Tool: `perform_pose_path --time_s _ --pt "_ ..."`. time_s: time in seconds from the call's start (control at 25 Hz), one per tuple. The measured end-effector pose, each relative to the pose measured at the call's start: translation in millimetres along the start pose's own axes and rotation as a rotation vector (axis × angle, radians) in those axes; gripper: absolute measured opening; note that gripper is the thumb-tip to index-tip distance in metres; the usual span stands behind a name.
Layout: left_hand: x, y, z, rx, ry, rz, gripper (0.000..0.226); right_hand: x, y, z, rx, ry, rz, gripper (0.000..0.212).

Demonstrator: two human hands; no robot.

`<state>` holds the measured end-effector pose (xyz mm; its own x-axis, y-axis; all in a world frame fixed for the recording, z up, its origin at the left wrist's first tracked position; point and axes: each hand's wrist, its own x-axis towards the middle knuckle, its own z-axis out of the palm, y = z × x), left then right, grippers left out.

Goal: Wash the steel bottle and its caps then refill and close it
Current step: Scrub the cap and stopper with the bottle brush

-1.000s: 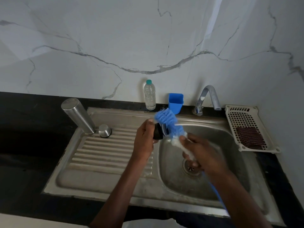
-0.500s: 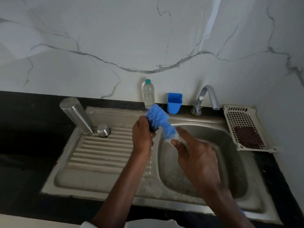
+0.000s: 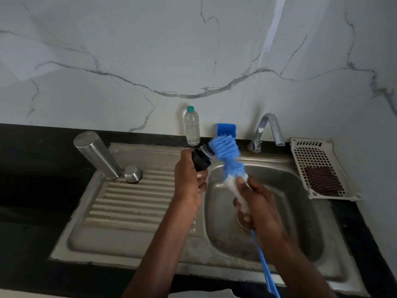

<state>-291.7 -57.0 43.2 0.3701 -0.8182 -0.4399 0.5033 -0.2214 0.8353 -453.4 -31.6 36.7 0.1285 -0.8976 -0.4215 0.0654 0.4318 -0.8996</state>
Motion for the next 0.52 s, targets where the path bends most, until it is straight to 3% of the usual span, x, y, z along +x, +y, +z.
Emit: perform_pose_path --time_s 0.12,0.24,0.4,0.52 --pt "5.4 -4.8 -3.9 0.070 0.001 0.013 0.030 3.2 -24.3 -7.3 -0.006 -0.151 0.098 0.023" --pt "14.1 -5.6 -12.6 0.030 -0.036 -0.018 0.035 2.2 -26.8 -10.9 -0.171 -0.139 0.026 0.021" --pt "10.4 -11.1 -12.3 0.108 -0.220 -0.084 0.044 9.4 -24.6 -16.2 -0.113 -0.146 0.072 0.025" --pt "14.5 -8.5 -20.3 0.071 -0.249 -0.050 0.042 14.4 -31.3 -24.2 -0.171 -0.225 0.121 0.025"
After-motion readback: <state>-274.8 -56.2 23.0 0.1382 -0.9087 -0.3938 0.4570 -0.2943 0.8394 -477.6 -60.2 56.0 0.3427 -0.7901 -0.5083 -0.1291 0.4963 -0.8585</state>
